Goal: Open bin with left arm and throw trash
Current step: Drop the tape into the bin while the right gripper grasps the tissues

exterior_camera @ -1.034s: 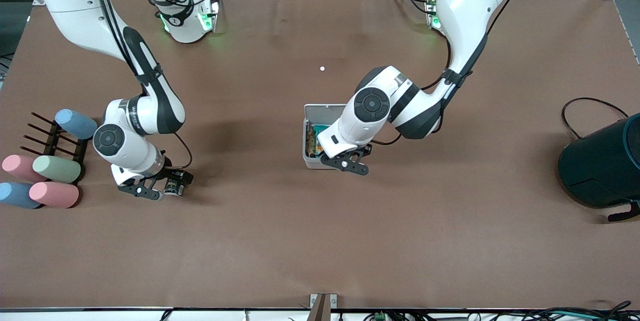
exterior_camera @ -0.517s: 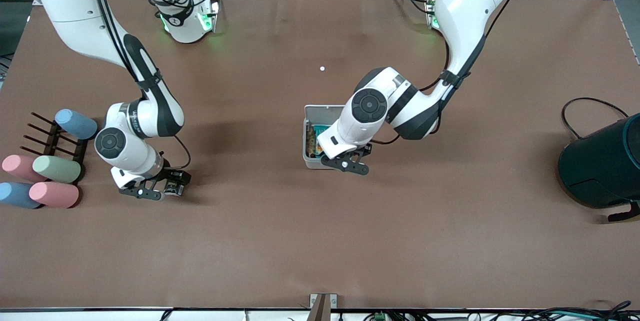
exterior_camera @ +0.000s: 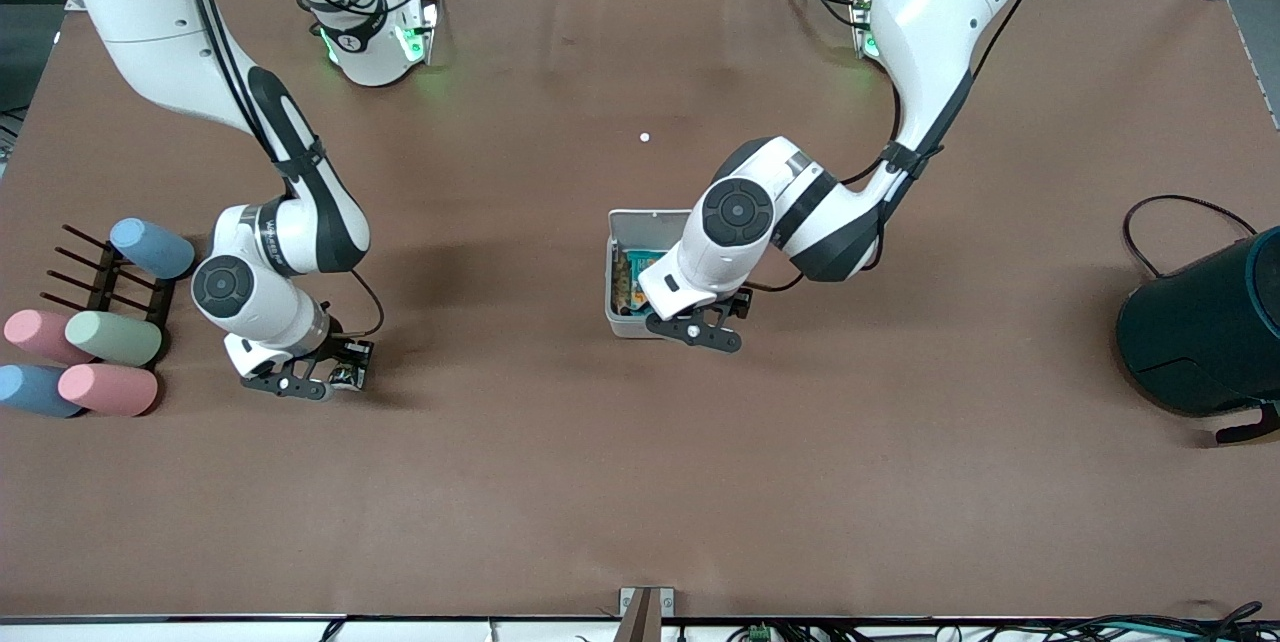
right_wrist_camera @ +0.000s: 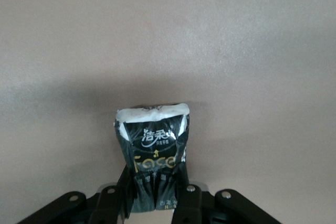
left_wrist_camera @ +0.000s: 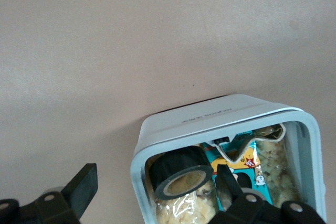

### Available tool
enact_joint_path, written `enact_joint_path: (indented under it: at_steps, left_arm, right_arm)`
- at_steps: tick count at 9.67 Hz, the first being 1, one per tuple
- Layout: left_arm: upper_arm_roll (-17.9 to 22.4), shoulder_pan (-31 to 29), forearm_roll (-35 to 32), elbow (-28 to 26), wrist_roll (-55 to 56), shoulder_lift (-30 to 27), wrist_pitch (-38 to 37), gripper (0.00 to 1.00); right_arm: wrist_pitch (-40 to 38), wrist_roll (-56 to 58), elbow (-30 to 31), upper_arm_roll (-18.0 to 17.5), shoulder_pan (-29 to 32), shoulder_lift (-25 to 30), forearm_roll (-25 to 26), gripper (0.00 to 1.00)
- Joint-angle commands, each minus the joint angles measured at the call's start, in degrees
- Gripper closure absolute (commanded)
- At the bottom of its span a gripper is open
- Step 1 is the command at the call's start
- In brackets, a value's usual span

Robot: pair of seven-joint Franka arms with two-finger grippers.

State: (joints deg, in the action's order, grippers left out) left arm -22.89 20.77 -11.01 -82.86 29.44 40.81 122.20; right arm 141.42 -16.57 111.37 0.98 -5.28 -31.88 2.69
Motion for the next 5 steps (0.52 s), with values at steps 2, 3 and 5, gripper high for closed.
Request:
enact_joint_path:
  at_steps: [2, 3, 5]
  left_arm:
    - [0.5, -3.0, -1.1, 0.7, 0.5, -6.9, -9.0, 0.0]
    - [0.0, -6.4, -0.5, 0.7, 0.4, -9.8, -11.8, 0.0]
    - [-0.4, -12.7, -0.1, 0.8, 0.4, -16.0, -17.7, 0.0]
  right_arm:
    - [-20.7, -8.1, -9.3, -1.6, -0.5, 3.9, 0.5, 1.0]
    - [-28.1, -13.1, -15.9, -2.2, -2.4, 3.9, -0.1, 1.0]
    - [-36.8, -27.2, -26.9, -2.9, -7.7, 3.8, -11.0, 1.0]
